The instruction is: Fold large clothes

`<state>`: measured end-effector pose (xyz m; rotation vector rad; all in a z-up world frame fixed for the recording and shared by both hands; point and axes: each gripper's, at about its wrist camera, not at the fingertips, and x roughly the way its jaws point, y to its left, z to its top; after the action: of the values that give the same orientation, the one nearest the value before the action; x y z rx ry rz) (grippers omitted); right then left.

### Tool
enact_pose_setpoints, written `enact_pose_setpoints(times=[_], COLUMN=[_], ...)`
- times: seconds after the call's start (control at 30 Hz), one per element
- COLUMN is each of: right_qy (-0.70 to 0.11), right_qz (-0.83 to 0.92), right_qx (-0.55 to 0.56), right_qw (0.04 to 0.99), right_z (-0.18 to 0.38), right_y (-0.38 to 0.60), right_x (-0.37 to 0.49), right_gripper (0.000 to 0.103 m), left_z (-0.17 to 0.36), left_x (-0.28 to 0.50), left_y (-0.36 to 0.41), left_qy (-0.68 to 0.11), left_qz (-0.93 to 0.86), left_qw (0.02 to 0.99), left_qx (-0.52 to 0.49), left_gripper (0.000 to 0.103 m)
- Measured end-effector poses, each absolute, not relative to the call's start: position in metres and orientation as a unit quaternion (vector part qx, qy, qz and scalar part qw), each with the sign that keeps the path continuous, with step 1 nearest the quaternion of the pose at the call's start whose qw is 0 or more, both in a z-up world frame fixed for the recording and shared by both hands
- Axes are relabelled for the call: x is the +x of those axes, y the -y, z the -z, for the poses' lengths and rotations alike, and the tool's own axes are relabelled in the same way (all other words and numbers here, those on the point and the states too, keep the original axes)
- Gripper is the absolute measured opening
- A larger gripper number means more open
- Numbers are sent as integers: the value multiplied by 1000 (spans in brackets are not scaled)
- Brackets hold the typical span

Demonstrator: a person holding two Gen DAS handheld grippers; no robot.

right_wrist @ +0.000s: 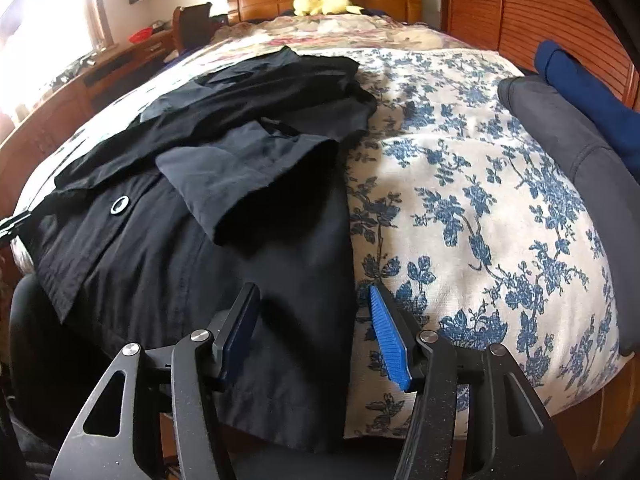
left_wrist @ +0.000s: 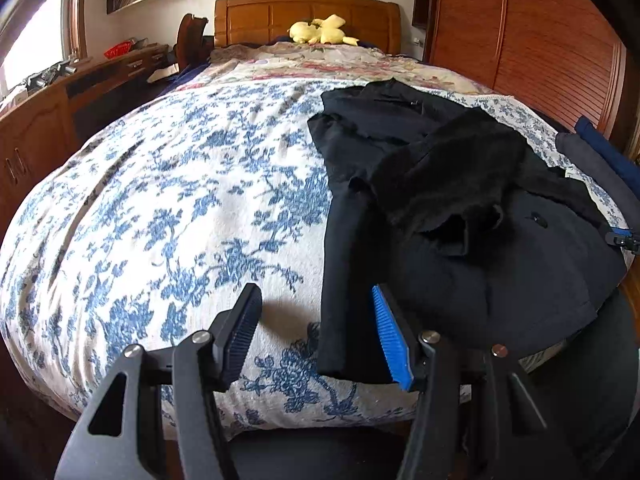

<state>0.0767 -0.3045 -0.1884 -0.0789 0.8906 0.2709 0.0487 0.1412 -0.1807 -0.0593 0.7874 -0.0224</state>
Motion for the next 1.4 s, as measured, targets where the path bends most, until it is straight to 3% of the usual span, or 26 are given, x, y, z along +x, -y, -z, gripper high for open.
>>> enact_pose_setpoints(times=[0.73,0.8,1.0,1.07,1.1,1.13,1.17,1.4], right_qy=[-441,-440,-439,-438,-435,-430,-424,-422], right_qz=[-169,-167,-166,-164,-164,-166,-170,-173], right_qx=[-54,-58,-71,-72,-73,-74,-74,-54], right_qw=[880,880,880,881,882,885,887,888], right_z=[190,192,197,196,195,193,191,188], right_y=[280,281,279,278,278,277,276,277], right_x=[68,66,65,64,63,61,59,62], right_gripper=[57,58,57,50,40,35,31,30], left_z=[184,185,188,189,189,188,188,186], left_x=[30,27,23,23,22,22,21,22], left_y=[-135,-133,-133,-135,-135,-134,-134,-128], left_qy=[-382,-382,-377,-377,-375,-372,-371,-371], left_qz=[21,27,36,37,37,43,52,48], left_qw=[923,923,924,924,924,925,925,925], left_qx=[-40,-43,-51,-61,-62,-64,-70,-67], left_gripper=[55,41,36,36,34,28,14,11])
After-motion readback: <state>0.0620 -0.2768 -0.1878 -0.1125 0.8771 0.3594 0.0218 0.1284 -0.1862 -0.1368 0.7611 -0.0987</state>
